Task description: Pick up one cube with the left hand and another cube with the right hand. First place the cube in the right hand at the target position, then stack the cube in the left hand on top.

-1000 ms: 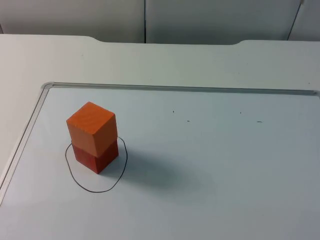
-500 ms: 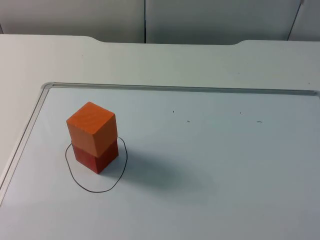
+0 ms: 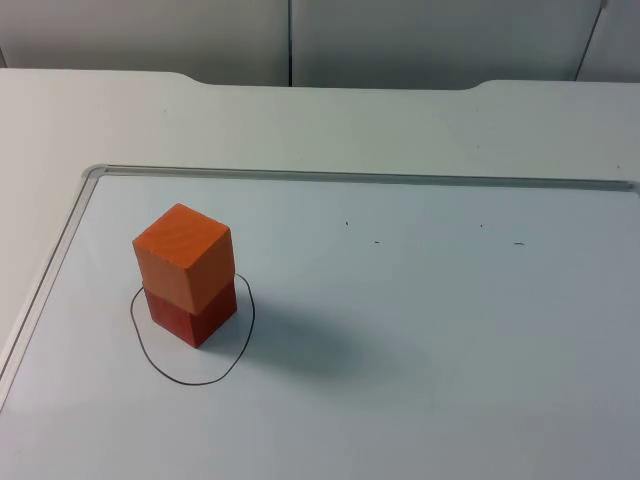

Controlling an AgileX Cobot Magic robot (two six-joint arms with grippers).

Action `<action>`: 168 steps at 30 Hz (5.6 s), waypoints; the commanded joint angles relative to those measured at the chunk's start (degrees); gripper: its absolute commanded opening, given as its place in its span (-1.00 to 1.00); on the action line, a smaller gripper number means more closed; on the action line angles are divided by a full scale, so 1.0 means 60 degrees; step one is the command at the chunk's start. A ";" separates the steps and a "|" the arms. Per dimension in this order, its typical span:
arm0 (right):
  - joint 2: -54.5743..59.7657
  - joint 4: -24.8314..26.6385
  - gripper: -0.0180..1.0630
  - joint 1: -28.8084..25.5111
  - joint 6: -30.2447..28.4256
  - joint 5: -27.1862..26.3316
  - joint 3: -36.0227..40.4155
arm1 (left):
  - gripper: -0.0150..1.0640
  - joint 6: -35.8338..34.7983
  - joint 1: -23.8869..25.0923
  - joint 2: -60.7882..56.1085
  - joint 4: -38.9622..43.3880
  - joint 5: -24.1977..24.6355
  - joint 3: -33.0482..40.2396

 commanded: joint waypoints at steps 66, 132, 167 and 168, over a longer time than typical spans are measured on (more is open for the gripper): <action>-0.7802 -0.0711 0.34 -0.0017 0.2286 0.2202 0.6345 | 0.19 -0.1400 0.0026 -0.6527 0.0225 0.1930 0.4051; -0.8039 0.0733 0.98 0.0053 0.1672 0.2335 0.7295 | 0.96 -0.1361 0.0026 -0.6527 0.0206 0.1930 0.4051; -0.8039 0.0753 0.98 -0.7350 0.1669 0.2335 0.7295 | 0.96 -0.1361 0.0026 -0.6527 0.0206 0.1930 0.4051; -0.8039 0.0772 0.98 -0.7458 0.1669 0.2335 0.7295 | 0.96 -0.1361 0.0026 -0.6527 0.0206 0.1930 0.4051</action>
